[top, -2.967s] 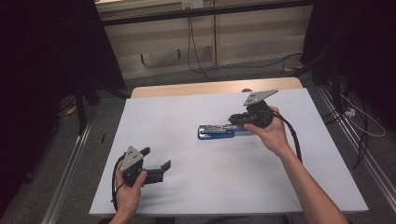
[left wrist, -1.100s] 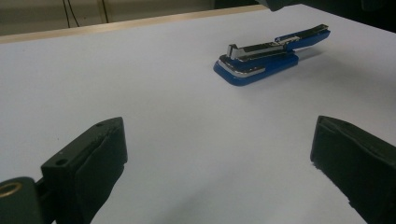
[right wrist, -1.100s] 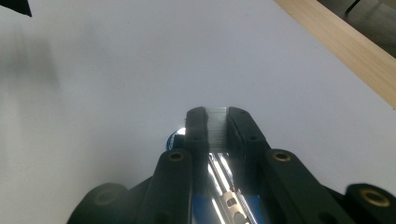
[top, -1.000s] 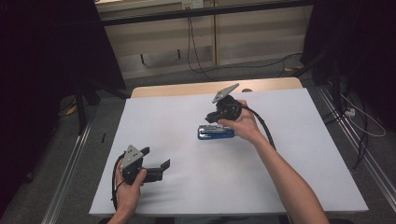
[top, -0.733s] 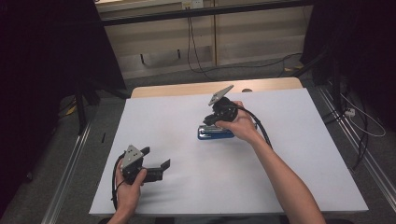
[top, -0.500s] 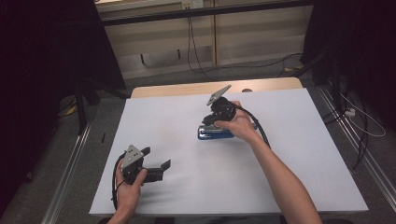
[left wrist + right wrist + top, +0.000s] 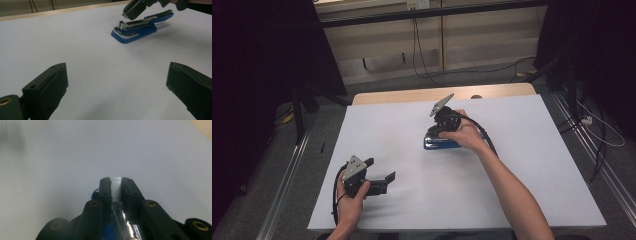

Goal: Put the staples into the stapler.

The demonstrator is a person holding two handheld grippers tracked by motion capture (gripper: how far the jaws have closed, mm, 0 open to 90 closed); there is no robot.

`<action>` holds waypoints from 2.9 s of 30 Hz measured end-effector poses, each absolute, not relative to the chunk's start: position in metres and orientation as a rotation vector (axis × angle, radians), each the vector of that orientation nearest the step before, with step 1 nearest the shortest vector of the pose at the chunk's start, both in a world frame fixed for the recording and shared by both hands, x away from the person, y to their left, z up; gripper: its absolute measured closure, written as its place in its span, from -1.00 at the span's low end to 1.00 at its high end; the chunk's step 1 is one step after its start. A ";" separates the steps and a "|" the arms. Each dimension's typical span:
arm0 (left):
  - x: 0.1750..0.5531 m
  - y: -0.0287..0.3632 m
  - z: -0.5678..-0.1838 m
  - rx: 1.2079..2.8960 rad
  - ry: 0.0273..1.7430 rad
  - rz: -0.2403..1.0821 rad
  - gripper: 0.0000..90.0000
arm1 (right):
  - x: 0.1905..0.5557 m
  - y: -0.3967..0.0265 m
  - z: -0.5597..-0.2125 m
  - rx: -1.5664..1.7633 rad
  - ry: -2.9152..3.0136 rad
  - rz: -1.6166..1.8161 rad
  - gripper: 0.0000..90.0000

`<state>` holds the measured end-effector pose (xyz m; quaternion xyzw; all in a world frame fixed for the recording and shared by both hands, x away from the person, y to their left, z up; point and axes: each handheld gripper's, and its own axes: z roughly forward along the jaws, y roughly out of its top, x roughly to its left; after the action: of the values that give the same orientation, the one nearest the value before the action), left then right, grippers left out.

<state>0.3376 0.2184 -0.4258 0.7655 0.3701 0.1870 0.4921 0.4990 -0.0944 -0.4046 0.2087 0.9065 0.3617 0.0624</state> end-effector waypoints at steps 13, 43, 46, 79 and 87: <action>0.337 0.219 -0.425 1.855 0.900 0.452 -0.91 | 0.506 -0.095 -0.411 0.582 2.750 1.111 0.75; 0.336 0.219 -0.425 1.860 0.894 0.456 -0.91 | 0.509 -0.098 -0.414 0.382 2.806 1.073 0.75; 0.336 0.219 -0.425 1.859 0.894 0.453 -0.91 | 0.509 -0.098 -0.415 0.379 2.808 1.077 0.75; 0.337 0.219 -0.426 1.860 0.900 0.449 -0.91 | 0.515 -0.093 -0.414 0.284 2.836 1.057 0.74; 0.337 0.219 -0.426 1.862 0.901 0.450 -0.91 | 0.515 -0.094 -0.415 0.313 2.826 1.069 0.67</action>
<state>0.3371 0.2194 -0.4256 0.7666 0.3709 0.1852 0.4904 0.5151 -0.0936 -0.4147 0.1029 0.9291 0.3514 0.0521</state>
